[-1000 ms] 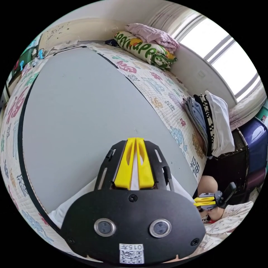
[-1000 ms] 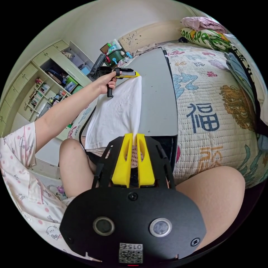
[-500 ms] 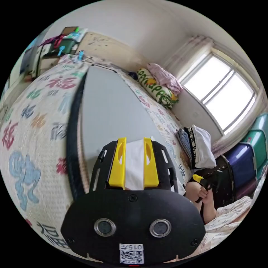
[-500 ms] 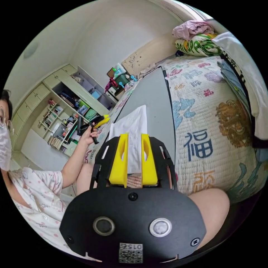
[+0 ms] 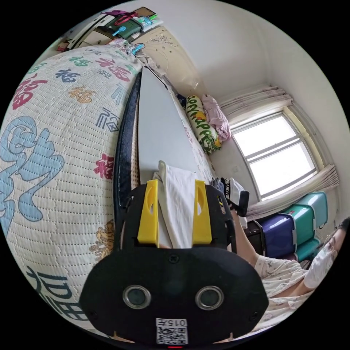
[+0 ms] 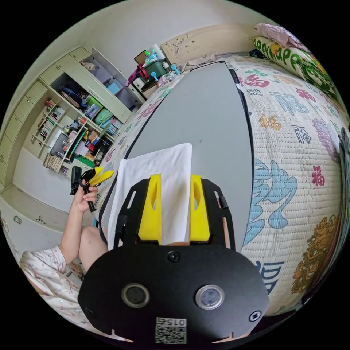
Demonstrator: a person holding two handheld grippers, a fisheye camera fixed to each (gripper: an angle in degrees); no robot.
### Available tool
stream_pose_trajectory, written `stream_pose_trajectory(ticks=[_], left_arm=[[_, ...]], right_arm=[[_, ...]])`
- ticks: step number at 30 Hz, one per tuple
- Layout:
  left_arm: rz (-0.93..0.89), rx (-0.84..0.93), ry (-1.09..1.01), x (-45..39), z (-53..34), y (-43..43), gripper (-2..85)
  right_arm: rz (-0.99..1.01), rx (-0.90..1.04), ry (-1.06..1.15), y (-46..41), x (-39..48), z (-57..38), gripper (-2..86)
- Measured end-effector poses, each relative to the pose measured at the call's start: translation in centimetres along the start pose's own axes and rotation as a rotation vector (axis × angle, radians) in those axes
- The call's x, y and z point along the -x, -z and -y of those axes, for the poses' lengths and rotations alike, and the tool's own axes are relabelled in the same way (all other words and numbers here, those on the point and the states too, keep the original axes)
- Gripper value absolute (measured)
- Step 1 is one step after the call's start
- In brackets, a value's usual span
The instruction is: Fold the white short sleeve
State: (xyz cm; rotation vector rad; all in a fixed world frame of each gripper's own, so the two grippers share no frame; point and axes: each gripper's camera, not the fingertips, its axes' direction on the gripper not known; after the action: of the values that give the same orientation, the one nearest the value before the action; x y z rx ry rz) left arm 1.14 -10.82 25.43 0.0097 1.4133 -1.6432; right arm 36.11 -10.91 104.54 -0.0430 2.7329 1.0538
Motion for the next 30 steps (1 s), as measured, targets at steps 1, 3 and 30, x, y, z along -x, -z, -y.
stream_pose_trajectory(ticks=[1,3,30], left_arm=[[0.007,-0.012,0.005,0.6,0.1,0.5,13.9],[0.017,-0.037,0.023,2.1,0.3,1.8,14.0],[-0.108,0.022,0.107,10.6,5.2,0.3,5.6]], right_arm=[[-0.018,0.016,0.002,-1.8,0.4,0.7,11.5],[-0.045,0.046,0.007,-4.6,1.0,1.7,11.4],[0.172,0.149,-0.072,-25.3,15.6,10.6,10.0]])
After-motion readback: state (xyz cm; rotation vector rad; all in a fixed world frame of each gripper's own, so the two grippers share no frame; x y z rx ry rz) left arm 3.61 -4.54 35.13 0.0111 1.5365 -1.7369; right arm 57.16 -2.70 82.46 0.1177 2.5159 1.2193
